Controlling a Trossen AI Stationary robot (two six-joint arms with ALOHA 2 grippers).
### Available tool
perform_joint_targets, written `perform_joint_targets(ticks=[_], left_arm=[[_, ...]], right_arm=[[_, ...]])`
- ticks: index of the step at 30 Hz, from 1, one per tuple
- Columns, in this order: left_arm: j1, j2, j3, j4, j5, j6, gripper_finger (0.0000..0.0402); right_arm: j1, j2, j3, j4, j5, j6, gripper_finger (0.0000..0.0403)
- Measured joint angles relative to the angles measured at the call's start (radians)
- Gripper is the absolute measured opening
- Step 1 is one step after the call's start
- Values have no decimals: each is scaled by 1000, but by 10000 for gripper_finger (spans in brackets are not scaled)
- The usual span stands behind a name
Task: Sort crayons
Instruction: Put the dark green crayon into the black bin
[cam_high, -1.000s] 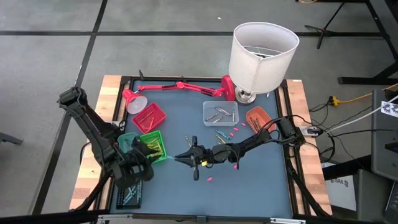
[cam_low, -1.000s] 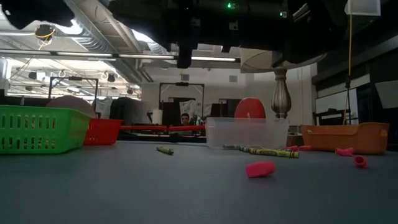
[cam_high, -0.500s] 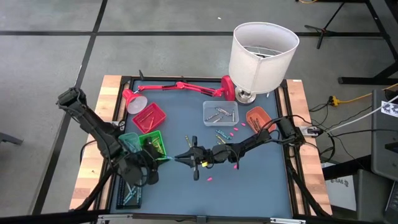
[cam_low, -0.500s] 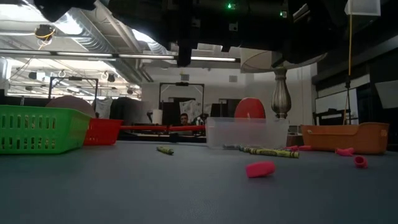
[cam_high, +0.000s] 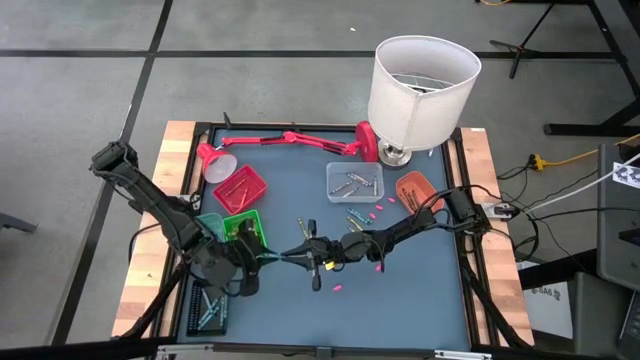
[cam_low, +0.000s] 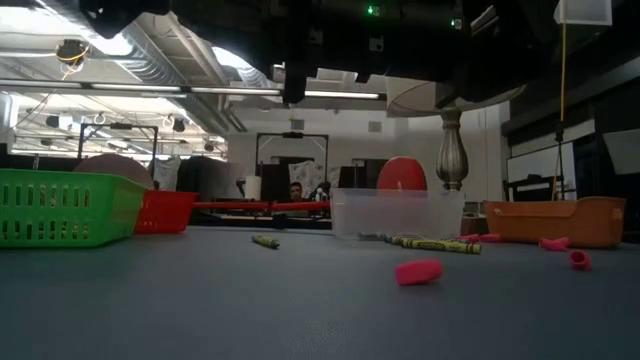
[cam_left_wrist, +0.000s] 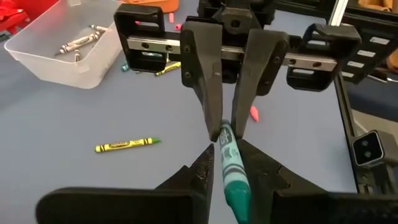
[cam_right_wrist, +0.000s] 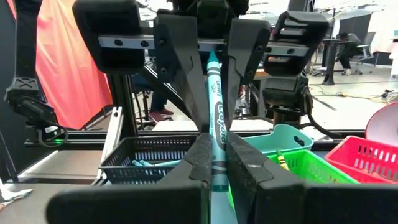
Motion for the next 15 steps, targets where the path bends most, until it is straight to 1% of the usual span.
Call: perform_joint_targets(ticks=[7,15], left_arm=[[8,0,0,10,4,-2,50],[8,0,0,10,2,-2,50]], right_arm=[[0,0,0,-1,-24,-1,28],[0,0,0,-8,-24,-1,28]])
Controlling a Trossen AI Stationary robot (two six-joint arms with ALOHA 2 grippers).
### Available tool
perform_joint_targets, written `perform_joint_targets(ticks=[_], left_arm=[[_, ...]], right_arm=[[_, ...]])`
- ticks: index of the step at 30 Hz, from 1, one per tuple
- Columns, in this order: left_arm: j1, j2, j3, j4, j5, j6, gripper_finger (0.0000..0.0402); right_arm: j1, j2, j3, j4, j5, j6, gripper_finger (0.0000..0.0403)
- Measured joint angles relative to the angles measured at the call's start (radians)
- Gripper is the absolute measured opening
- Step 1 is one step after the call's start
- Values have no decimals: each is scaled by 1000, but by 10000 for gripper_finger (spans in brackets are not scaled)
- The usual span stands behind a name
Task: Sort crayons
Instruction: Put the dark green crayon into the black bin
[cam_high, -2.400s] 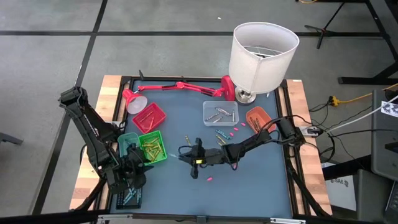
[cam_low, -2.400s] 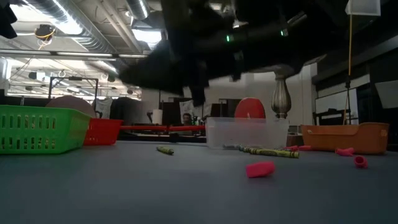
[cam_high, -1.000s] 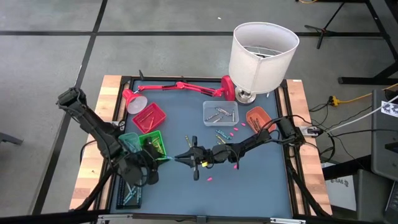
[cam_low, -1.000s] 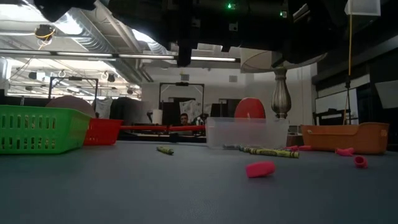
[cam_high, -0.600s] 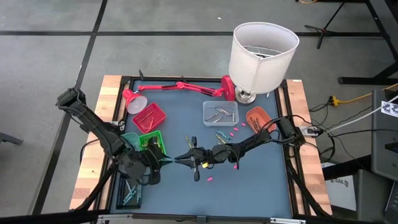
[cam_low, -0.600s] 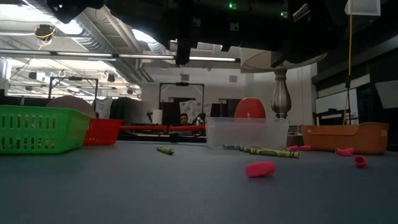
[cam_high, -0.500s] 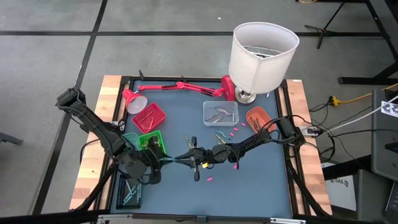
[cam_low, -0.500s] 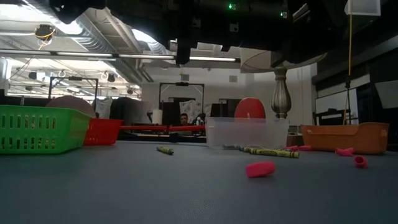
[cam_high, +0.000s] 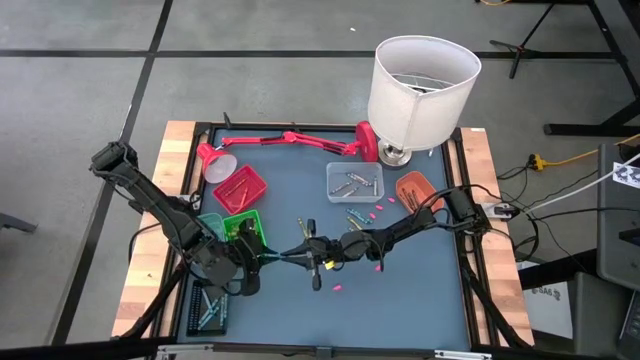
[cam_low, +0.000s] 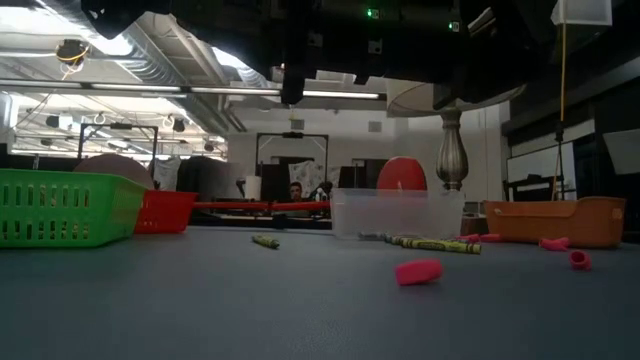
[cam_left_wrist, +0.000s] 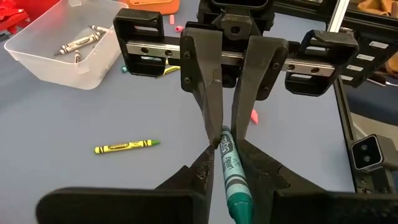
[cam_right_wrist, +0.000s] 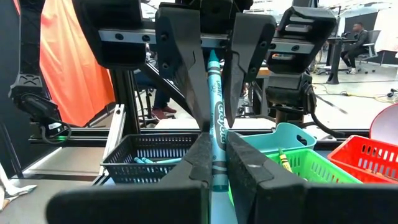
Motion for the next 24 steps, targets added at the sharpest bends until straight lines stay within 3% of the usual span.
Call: perform_joint_targets(ticks=[7,14,24], left_arm=[[0,0,0,0,-1,0,48],[0,0,0,0,-1,0,8],[0,0,0,0,-1,0,11]], right_arm=[[0,0,0,0,0,0,28],[0,0,0,-1,1,0,28],[0,0,0,-1,8,9,28]])
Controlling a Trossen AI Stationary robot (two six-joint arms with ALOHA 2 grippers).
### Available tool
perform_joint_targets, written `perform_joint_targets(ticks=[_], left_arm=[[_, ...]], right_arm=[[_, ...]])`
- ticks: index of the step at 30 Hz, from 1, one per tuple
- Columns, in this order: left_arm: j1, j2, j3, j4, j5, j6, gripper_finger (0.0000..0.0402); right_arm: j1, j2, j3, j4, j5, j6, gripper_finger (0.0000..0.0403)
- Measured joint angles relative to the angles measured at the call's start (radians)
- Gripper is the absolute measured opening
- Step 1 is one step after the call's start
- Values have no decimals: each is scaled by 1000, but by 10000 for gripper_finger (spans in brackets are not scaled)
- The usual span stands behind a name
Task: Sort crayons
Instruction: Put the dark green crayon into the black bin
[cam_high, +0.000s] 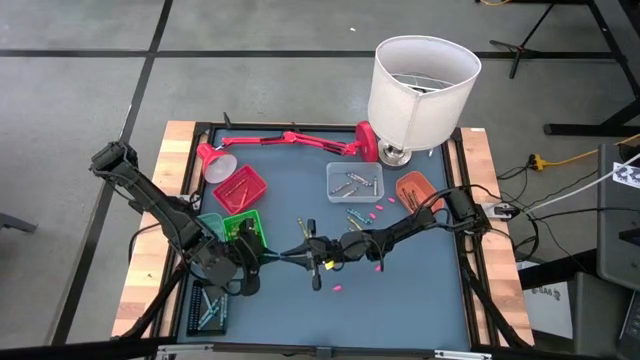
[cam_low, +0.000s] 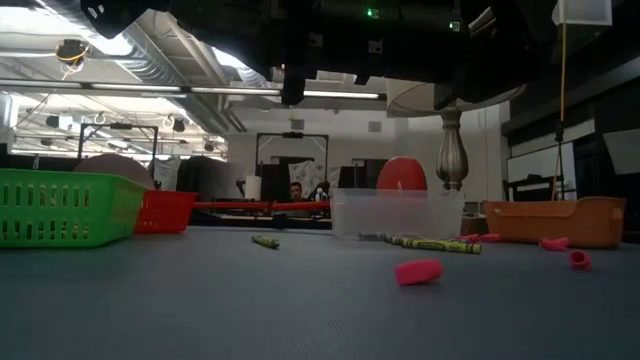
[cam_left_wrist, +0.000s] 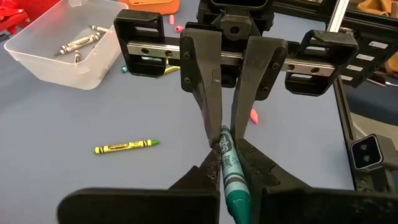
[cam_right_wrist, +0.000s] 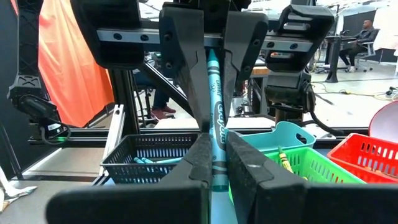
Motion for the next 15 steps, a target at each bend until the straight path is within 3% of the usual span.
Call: perform_joint_targets(ticks=[9,15], left_arm=[[0,0,0,-1,19,0,7],[0,0,0,-7,25,0,7]], right_arm=[[0,0,0,-1,-1,2,32],[0,0,0,-16,-1,3,87]])
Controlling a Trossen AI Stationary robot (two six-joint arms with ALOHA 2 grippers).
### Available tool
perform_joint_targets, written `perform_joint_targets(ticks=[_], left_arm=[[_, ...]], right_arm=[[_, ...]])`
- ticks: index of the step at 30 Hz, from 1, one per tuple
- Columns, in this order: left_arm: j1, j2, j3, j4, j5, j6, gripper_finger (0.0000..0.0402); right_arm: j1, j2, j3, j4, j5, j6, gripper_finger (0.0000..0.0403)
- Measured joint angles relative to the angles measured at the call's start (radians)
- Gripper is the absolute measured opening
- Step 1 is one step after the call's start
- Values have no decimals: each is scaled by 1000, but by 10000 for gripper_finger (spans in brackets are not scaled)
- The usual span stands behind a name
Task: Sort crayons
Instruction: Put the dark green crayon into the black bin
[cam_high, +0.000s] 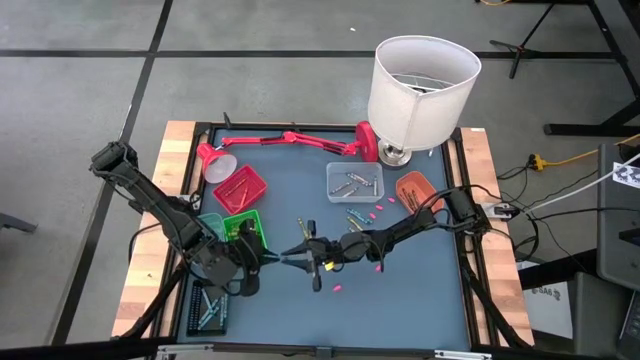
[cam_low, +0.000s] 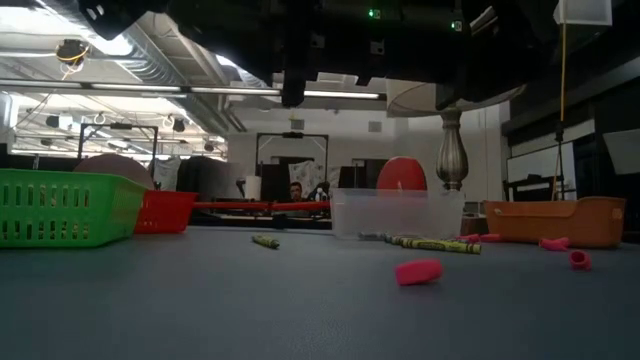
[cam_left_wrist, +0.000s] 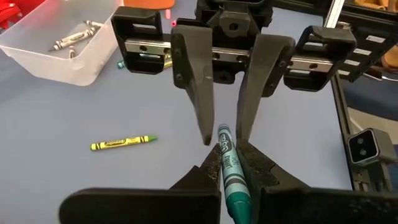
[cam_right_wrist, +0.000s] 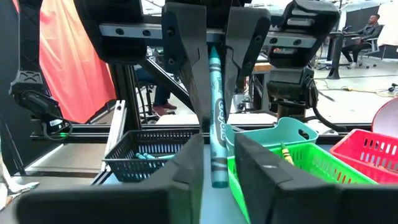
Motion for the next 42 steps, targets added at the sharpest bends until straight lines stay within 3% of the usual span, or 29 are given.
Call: perform_joint_targets(ticks=[6,13,17,22,26,31,38,42], left_arm=[[0,0,0,0,13,0,7],[1,0,0,-43,151,-11,6],[-2,0,0,-118,385,-91,6],[-29,0,0,-211,701,-296,13],[-85,0,0,-241,852,-472,15],[-176,0,0,-266,891,-672,16],[-272,1,0,-375,884,-896,19],[-296,1,0,-427,883,-979,34]], right_arm=[[0,0,0,-34,0,0,130],[1,0,0,-139,-9,0,134],[0,-1,1,-239,-1,0,135],[-1,-1,1,-351,3,0,135],[0,-1,1,-406,3,0,135],[0,-1,1,-431,38,0,135],[-3,-1,0,-436,291,139,135],[-16,-1,0,-468,333,211,135]])
